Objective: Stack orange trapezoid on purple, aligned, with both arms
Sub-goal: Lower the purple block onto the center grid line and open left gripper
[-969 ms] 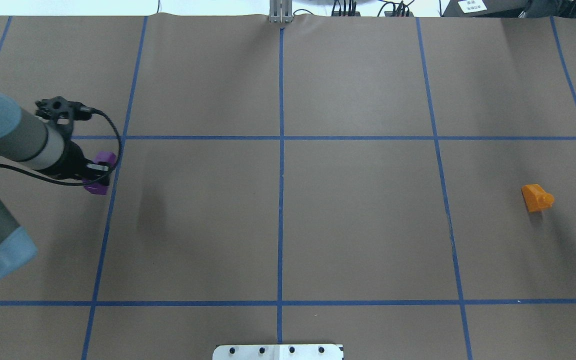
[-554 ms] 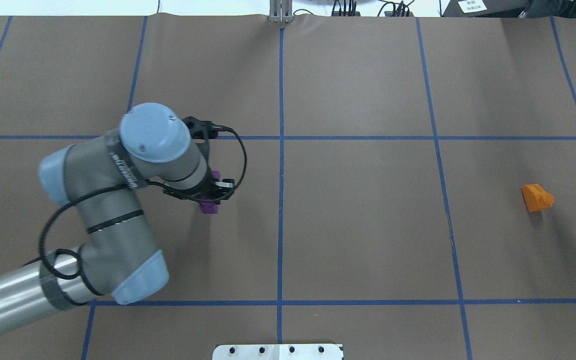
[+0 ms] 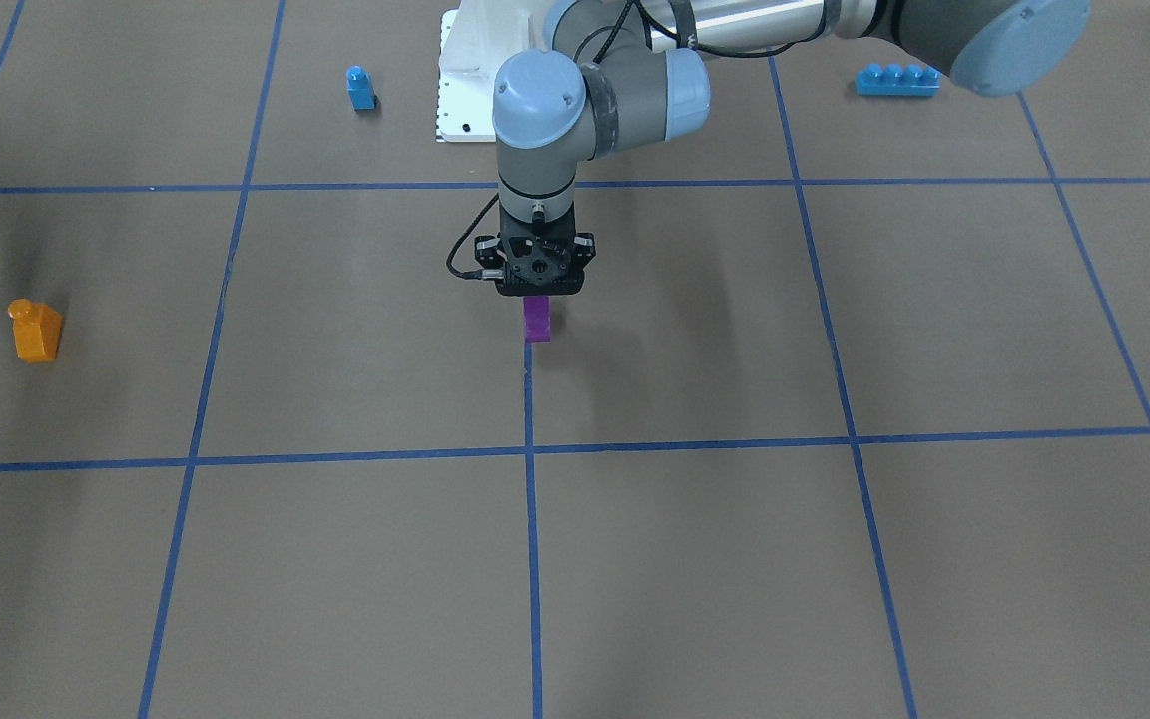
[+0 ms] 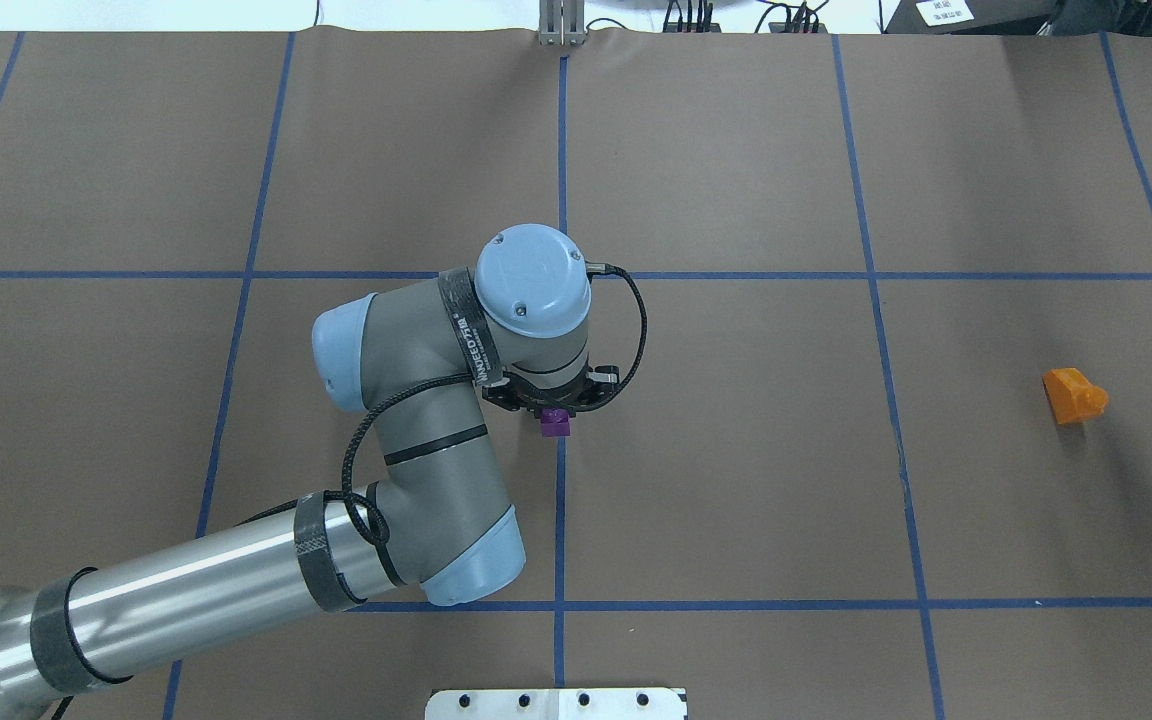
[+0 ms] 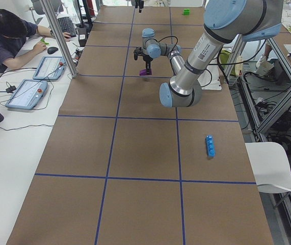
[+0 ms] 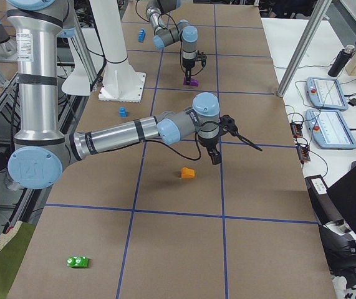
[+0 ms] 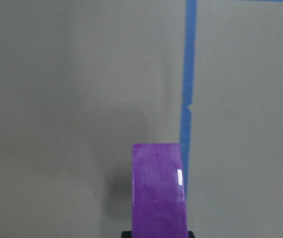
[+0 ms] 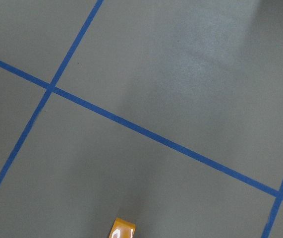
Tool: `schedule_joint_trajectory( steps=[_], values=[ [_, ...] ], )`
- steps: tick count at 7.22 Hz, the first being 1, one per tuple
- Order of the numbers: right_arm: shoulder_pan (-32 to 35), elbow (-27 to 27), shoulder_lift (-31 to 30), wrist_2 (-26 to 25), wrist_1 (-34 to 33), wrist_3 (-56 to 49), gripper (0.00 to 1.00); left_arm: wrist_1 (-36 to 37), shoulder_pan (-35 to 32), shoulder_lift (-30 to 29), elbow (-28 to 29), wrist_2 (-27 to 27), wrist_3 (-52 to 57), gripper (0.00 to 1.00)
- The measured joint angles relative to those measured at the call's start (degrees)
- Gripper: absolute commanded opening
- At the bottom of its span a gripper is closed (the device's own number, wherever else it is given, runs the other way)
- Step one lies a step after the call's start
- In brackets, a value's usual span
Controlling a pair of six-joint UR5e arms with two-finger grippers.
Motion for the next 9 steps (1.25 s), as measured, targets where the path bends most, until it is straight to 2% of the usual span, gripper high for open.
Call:
schedule_joint_trajectory(
  steps=[3,9],
  values=[
    [0.0,-0.1,0.0,0.0,0.1,-0.1,1.0,-1.9,0.9,-0.6,2.4,1.8,0.1,0.0],
    [0.0,-0.1,0.0,0.0,0.0,0.0,1.0,-2.0,1.0,-0.5,2.9,3.0,0.7,0.0]
  ],
)
